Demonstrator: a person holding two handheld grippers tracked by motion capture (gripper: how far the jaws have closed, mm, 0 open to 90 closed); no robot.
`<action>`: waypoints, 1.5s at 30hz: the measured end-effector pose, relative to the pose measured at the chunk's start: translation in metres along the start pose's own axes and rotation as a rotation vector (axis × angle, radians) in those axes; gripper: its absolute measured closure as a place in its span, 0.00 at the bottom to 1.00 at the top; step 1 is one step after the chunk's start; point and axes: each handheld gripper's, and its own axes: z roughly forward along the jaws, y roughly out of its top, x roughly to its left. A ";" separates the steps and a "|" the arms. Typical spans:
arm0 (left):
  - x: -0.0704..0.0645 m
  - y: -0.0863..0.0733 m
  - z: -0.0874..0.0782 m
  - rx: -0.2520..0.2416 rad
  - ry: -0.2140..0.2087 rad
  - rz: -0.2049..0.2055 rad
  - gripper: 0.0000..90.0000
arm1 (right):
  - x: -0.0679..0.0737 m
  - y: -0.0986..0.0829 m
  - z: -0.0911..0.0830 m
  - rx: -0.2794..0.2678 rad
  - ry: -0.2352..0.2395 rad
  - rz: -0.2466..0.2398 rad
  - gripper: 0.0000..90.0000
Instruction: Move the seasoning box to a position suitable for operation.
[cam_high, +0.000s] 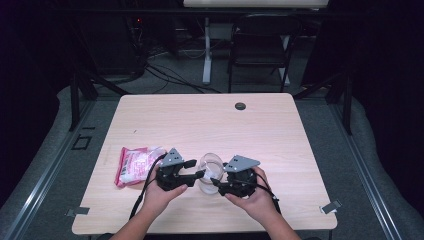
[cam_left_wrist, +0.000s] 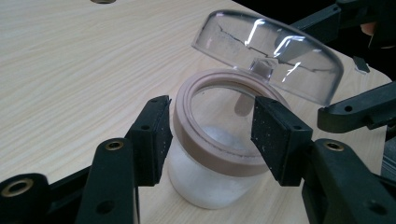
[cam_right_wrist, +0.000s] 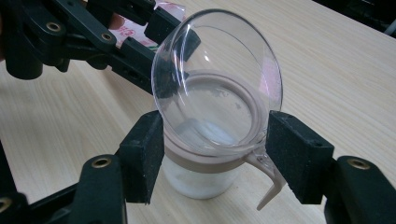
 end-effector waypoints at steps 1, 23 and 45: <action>0.000 0.000 0.000 0.000 0.000 0.000 0.53 | 0.000 0.000 0.000 0.000 0.000 0.000 0.42; -0.002 -0.002 0.005 0.034 0.005 0.015 0.66 | -0.011 -0.001 -0.009 -0.032 0.067 0.077 0.50; -0.003 -0.002 0.005 0.028 0.008 0.019 0.66 | -0.033 -0.012 -0.009 0.044 0.034 0.155 0.64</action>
